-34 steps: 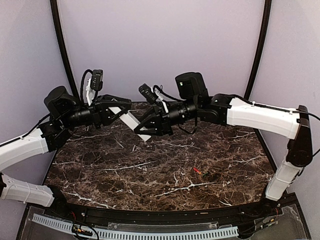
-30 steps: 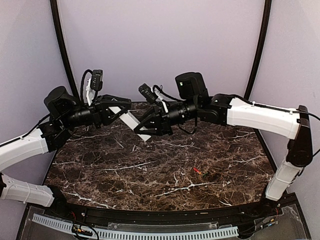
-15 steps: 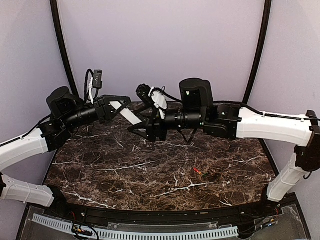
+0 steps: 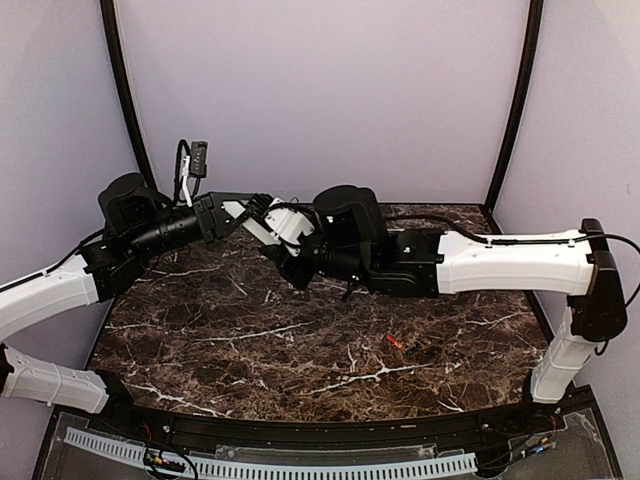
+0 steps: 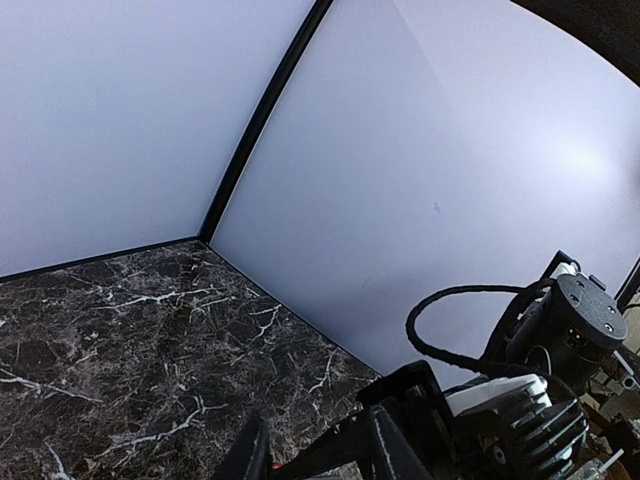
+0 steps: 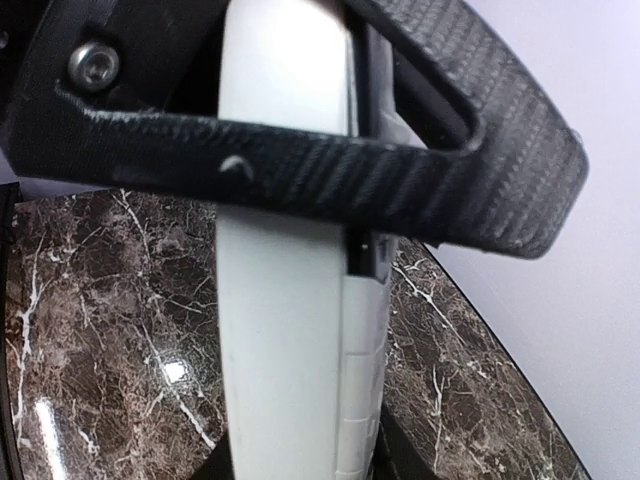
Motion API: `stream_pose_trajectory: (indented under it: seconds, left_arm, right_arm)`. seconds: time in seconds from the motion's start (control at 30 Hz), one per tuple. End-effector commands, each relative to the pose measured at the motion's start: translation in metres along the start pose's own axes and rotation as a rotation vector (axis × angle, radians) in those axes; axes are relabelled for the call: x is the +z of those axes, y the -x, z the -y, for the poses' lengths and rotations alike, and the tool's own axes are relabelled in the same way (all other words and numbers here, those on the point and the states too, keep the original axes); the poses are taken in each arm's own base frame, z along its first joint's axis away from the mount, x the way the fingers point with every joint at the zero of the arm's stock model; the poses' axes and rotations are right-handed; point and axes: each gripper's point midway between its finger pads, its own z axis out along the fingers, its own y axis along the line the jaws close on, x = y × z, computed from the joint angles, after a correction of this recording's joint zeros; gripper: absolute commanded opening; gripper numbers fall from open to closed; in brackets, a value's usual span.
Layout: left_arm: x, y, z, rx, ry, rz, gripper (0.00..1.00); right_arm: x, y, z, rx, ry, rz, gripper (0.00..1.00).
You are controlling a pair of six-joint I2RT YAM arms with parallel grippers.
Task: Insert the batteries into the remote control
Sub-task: Pass from the left arm to the right
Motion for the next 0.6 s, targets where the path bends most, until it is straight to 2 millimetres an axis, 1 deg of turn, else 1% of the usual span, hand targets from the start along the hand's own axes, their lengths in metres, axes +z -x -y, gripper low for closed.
stream_pose_trajectory:
  seconds: [0.0,0.03,0.07,0.1,0.13,0.17,0.2,0.23,0.3,0.33,0.37,0.4,0.5,0.57]
  left_arm:
    - [-0.002,0.019,0.010,0.024,-0.016,0.042,0.00]
    - [-0.002,0.019,0.010,0.025,-0.014,0.042,0.00]
    - [-0.002,0.019,0.011,0.037,-0.017,0.042,0.03]
    - [-0.002,0.020,0.013,0.048,-0.026,0.039,0.13]
    - [-0.004,0.022,0.017,0.087,-0.040,0.041,0.53]
    - [-0.007,0.022,0.026,0.153,-0.072,0.039,0.87]
    - [-0.009,0.019,0.032,0.186,-0.103,0.027,0.93]
    - [-0.014,0.020,0.039,0.255,-0.123,0.034,0.97]
    - [-0.021,0.015,0.050,0.330,-0.175,0.014,0.99]
    - [-0.023,0.011,0.058,0.349,-0.223,-0.006,0.99]
    - [-0.024,0.007,0.062,0.367,-0.244,-0.024,0.99]
    - [-0.026,0.005,0.069,0.374,-0.280,-0.036,0.99]
    - [-0.023,0.005,0.072,0.384,-0.285,-0.032,0.99]
    - [-0.022,0.010,0.073,0.386,-0.275,-0.010,0.98]
  right_arm:
    - [-0.010,0.018,0.015,0.026,-0.089,0.039,0.18]
    - [-0.012,0.020,0.016,0.035,-0.083,0.045,0.08]
    - [-0.014,0.021,0.015,0.046,-0.068,0.048,0.02]
    - [-0.016,0.023,0.014,0.065,-0.040,0.049,0.00]
    - [-0.019,0.023,0.010,0.090,0.020,0.041,0.00]
    - [-0.024,0.029,0.006,0.122,0.106,0.048,0.00]
    - [-0.031,0.031,-0.002,0.160,0.225,0.045,0.00]
    - [-0.039,0.034,-0.012,0.201,0.368,0.052,0.00]
    - [-0.061,0.039,-0.027,0.268,0.615,0.076,0.00]
    - [-0.071,0.042,-0.032,0.292,0.716,0.089,0.00]
    - [-0.078,0.044,-0.037,0.304,0.790,0.097,0.00]
    - [-0.085,0.047,-0.043,0.306,0.859,0.108,0.00]
    - [-0.089,0.051,-0.049,0.335,0.940,0.108,0.00]
    - [-0.087,0.051,-0.050,0.340,0.945,0.100,0.00]
